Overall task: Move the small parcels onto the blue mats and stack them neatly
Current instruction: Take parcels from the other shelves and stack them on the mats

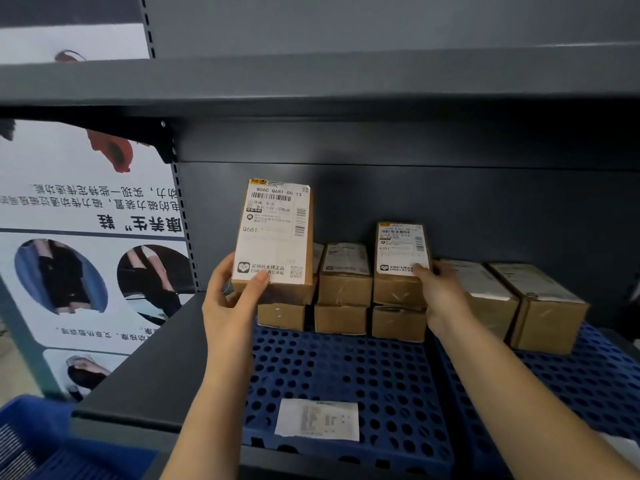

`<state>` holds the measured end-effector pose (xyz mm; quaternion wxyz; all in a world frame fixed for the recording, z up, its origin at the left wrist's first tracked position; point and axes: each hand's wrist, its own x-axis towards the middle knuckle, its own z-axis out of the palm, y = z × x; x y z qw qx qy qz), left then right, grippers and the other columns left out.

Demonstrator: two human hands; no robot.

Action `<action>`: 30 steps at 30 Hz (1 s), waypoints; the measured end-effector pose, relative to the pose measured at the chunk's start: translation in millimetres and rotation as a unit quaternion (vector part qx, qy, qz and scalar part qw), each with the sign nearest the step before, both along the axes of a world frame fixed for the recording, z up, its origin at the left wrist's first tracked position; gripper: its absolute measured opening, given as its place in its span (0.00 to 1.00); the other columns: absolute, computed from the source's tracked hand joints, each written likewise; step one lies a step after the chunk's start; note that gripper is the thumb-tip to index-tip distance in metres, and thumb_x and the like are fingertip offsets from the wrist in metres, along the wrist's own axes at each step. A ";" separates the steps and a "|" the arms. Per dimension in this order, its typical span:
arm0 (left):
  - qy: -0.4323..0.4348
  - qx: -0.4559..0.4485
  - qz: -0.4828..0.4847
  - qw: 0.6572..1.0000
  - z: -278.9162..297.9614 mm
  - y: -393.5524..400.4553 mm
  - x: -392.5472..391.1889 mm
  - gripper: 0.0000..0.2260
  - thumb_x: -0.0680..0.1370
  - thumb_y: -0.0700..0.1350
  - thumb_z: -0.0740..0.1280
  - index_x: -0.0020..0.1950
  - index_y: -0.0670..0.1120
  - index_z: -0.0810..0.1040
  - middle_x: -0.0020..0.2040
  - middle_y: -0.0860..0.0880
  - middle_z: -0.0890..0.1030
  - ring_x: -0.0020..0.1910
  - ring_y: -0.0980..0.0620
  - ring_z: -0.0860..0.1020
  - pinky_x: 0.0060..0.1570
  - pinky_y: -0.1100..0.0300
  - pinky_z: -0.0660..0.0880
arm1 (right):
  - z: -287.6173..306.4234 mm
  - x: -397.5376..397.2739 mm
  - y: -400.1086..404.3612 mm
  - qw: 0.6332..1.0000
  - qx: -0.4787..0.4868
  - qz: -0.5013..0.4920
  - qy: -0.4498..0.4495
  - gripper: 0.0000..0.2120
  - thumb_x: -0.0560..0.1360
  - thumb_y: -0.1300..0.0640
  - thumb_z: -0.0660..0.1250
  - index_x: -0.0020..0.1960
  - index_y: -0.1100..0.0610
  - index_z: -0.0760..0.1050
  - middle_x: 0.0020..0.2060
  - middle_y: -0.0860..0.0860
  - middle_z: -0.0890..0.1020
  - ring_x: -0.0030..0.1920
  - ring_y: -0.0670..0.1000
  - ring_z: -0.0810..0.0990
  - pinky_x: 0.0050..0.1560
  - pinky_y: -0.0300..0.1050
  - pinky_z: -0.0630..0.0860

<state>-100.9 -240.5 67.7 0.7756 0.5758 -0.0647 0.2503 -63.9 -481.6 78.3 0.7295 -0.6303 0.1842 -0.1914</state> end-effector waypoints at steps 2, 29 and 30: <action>-0.004 -0.002 0.002 1.000 1.6 0.2 5.5 0.13 0.75 0.40 0.66 0.58 0.52 0.74 0.42 0.64 0.83 0.44 0.68 0.80 0.40 0.74 0.74 | -3.0 7.0 -2.2 1.000 -0.010 0.004 0.011 0.20 0.79 0.57 0.62 0.70 0.58 0.66 0.60 0.56 0.79 0.56 0.55 0.78 0.60 0.51 0.74; -0.004 -0.012 -0.100 0.995 4.9 -49.4 -16.6 0.14 0.71 0.44 0.69 0.54 0.57 0.75 0.51 0.57 0.82 0.50 0.61 0.80 0.46 0.67 0.75 | 13.3 -66.7 8.0 0.969 -0.200 0.025 -0.145 0.18 0.75 0.56 0.67 0.64 0.50 0.69 0.59 0.43 0.72 0.59 0.42 0.72 0.55 0.32 0.67; -0.004 -0.012 -0.109 0.994 5.5 -57.2 -20.9 0.15 0.70 0.46 0.70 0.54 0.57 0.75 0.52 0.56 0.82 0.51 0.60 0.80 0.46 0.67 0.75 | 15.4 -75.1 7.5 0.967 -0.197 0.044 -0.157 0.16 0.75 0.56 0.67 0.62 0.49 0.70 0.58 0.42 0.73 0.58 0.41 0.73 0.55 0.32 0.69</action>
